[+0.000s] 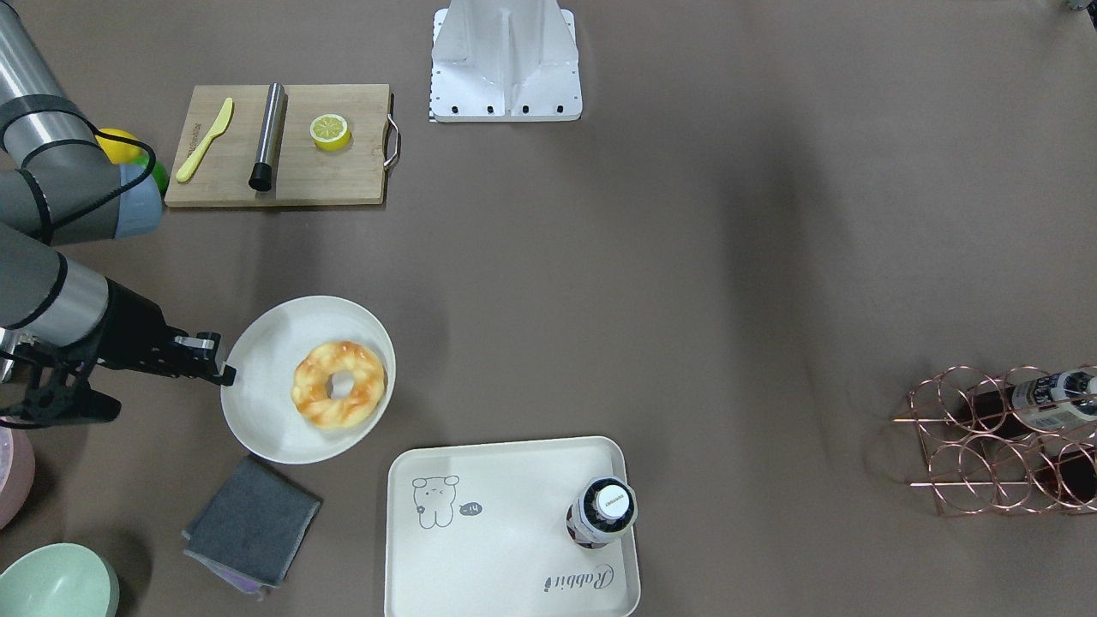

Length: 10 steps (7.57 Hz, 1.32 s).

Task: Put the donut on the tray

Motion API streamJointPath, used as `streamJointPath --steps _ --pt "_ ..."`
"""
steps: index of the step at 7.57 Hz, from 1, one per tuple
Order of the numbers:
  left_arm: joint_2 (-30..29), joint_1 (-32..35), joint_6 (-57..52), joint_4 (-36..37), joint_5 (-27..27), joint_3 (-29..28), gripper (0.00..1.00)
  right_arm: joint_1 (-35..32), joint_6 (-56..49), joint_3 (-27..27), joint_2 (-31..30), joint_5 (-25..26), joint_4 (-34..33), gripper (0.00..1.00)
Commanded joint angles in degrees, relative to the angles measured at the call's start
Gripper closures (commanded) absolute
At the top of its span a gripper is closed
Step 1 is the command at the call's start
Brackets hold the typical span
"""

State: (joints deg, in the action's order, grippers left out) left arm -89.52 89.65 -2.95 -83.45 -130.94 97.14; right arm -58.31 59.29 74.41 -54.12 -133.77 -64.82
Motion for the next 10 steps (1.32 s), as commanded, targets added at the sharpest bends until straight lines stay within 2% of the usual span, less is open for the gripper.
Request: streamJointPath --steps 1,3,5,7,9,10 --pt "0.0 0.0 0.0 0.0 0.0 0.0 0.02 2.1 -0.3 -12.3 12.3 5.6 -3.9 1.00" --pt "0.0 0.0 0.0 0.0 0.0 -0.3 0.02 3.5 -0.1 -23.6 20.2 7.5 -1.6 1.00" --pt "0.2 0.0 0.0 0.0 0.1 -0.4 0.02 4.5 3.2 -34.9 24.7 10.0 8.3 1.00" --pt "0.1 0.0 0.0 0.0 0.1 -0.4 0.02 6.6 7.2 -36.4 25.8 13.6 10.8 1.00" --pt "0.0 0.0 0.0 0.0 0.1 -0.4 0.02 6.7 11.0 -37.1 27.0 13.8 10.9 1.00" --pt "0.0 0.0 0.0 0.0 0.1 -0.4 0.02 6.7 10.9 -37.2 27.0 14.2 11.0 0.01"
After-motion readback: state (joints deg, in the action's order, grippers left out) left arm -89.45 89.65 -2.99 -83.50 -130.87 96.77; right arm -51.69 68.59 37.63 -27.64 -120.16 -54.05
